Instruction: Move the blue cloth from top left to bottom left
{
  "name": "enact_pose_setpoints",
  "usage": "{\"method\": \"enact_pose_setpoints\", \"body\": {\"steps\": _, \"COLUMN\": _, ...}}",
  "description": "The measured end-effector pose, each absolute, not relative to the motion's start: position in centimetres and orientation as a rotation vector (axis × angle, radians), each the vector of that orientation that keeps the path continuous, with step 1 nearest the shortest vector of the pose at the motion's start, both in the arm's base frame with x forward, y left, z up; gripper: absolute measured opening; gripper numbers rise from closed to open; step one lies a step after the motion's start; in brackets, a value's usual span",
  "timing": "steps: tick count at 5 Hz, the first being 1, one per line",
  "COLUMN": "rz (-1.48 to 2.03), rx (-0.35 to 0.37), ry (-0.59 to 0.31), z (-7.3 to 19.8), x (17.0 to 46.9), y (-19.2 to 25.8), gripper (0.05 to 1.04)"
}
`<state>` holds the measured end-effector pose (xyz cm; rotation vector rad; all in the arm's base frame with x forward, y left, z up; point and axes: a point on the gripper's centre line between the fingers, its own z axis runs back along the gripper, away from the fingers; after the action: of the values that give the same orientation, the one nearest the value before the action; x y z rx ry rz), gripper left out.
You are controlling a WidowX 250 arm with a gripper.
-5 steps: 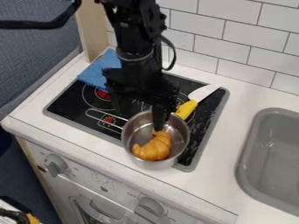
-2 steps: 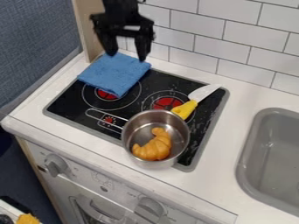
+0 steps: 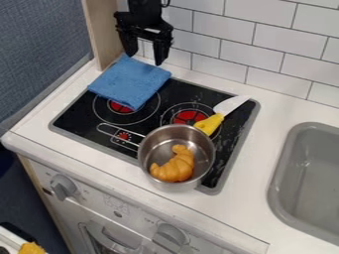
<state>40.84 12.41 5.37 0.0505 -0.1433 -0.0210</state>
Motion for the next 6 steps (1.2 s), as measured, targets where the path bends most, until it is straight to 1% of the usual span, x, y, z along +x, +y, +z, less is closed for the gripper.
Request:
{"method": "enact_pose_setpoints", "body": {"steps": 1, "rz": -0.042, "rx": 0.069, "ry": -0.09, "z": 3.4, "x": 40.3, "y": 13.4, "gripper": 1.0}}
{"method": "enact_pose_setpoints", "body": {"steps": 2, "rz": -0.042, "rx": 0.093, "ry": -0.068, "z": 3.0, "x": 39.7, "y": 14.1, "gripper": 1.0}}
{"method": "enact_pose_setpoints", "body": {"steps": 3, "rz": -0.006, "rx": 0.088, "ry": -0.033, "z": 1.7, "x": 38.7, "y": 15.1, "gripper": 1.0}}
{"method": "enact_pose_setpoints", "body": {"steps": 5, "rz": 0.021, "rx": 0.082, "ry": -0.028, "z": 0.8, "x": 37.3, "y": 14.9, "gripper": 1.0}}
{"method": "enact_pose_setpoints", "body": {"steps": 6, "rz": 0.011, "rx": 0.098, "ry": -0.022, "z": 1.0, "x": 35.4, "y": 14.7, "gripper": 0.999}}
